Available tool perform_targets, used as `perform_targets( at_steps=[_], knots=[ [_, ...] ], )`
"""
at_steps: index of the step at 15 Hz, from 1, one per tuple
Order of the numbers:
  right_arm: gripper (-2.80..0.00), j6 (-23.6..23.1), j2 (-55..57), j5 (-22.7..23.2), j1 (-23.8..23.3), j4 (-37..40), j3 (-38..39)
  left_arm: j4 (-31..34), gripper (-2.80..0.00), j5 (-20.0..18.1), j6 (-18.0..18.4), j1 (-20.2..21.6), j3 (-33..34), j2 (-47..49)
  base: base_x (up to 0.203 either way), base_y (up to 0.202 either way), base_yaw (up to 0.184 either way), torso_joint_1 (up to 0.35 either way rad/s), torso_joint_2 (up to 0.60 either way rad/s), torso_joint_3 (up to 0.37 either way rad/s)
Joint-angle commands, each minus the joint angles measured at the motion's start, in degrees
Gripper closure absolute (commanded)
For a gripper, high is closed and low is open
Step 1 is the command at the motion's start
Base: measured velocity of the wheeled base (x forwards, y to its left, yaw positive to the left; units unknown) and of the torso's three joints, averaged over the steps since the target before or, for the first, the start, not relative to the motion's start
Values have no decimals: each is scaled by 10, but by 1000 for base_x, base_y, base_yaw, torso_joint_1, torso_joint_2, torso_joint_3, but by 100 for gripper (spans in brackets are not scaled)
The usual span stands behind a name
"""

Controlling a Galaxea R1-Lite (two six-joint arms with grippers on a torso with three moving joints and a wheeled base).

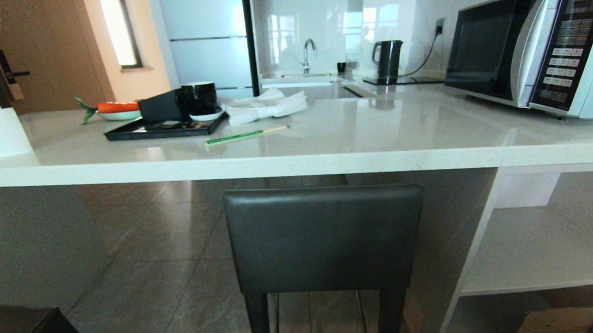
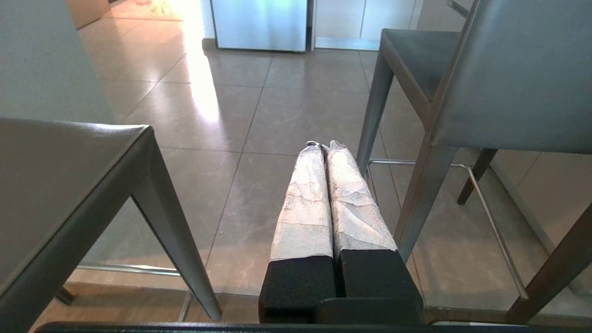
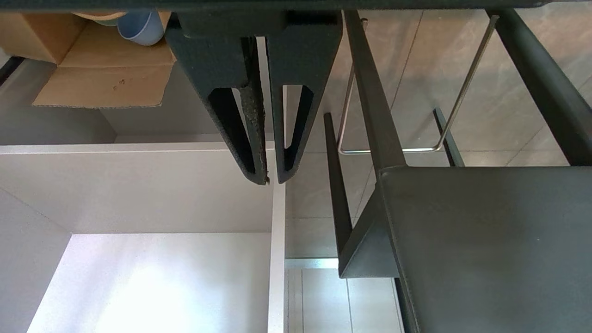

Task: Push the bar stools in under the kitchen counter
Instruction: Pull the gray chair out from under the dining table

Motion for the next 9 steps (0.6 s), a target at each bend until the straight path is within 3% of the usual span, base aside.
perform_targets(
  at_steps=[1, 6, 7, 8, 9],
  knots=[
    [0, 0, 0, 0, 0, 0, 5, 0, 0, 0, 0, 0, 0, 1, 0, 0, 0, 0, 0, 0],
    [0, 0, 0, 0, 0, 0, 5, 0, 0, 0, 0, 0, 0, 1, 0, 0, 0, 0, 0, 0],
    [-255, 0, 1, 0, 0, 0, 5, 0, 0, -1, 1, 1, 0, 1, 0, 0, 0, 0, 0, 0],
    [-280, 0, 0, 0, 0, 0, 5, 0, -280, -2, 1, 1, 0, 1, 0, 0, 0, 0, 0, 0],
    [-280, 0, 0, 0, 0, 0, 5, 0, -280, -2, 1, 1, 0, 1, 0, 0, 0, 0, 0, 0]
  ],
)
